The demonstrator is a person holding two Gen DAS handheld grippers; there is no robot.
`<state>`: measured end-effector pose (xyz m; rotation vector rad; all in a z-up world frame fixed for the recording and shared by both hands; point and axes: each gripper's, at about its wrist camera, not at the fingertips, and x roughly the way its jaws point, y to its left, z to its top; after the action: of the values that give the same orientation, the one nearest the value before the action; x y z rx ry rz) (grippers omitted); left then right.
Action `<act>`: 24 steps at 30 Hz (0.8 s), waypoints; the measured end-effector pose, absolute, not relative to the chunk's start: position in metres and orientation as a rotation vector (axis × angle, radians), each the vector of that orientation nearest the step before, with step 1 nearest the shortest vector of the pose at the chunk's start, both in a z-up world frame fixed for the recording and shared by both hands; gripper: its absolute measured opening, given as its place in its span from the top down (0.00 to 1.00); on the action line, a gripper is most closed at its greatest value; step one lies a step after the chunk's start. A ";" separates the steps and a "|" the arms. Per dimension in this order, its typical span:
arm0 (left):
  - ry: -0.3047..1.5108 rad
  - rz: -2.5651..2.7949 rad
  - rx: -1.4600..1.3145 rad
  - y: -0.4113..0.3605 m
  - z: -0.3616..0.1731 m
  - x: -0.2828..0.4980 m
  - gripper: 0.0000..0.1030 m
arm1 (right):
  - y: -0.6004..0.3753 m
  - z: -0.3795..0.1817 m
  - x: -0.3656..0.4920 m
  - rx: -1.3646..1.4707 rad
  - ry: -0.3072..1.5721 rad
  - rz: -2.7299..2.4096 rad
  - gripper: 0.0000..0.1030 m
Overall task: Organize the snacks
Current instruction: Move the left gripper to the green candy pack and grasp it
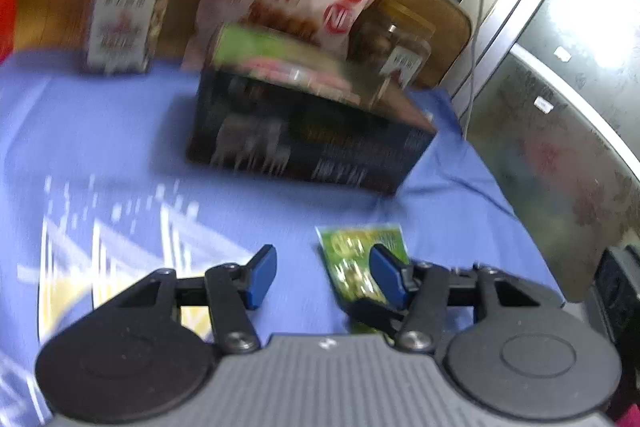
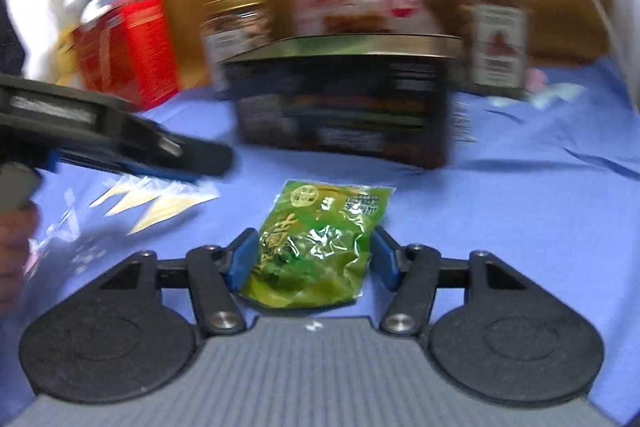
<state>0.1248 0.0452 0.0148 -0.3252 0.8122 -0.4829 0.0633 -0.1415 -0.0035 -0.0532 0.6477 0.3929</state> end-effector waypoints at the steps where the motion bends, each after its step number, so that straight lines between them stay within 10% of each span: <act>1: 0.825 -0.481 -0.336 0.048 0.011 0.121 0.49 | -0.133 -0.004 0.059 -0.073 0.639 0.404 0.40; 24: 0.848 -0.499 -0.490 0.085 0.004 0.071 0.28 | -0.107 -0.002 0.017 -0.035 0.517 0.528 0.43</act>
<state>0.0711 0.0846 0.0035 -0.4901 0.8480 -0.4985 0.0172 -0.1073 -0.0018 -0.0346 0.5170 0.5281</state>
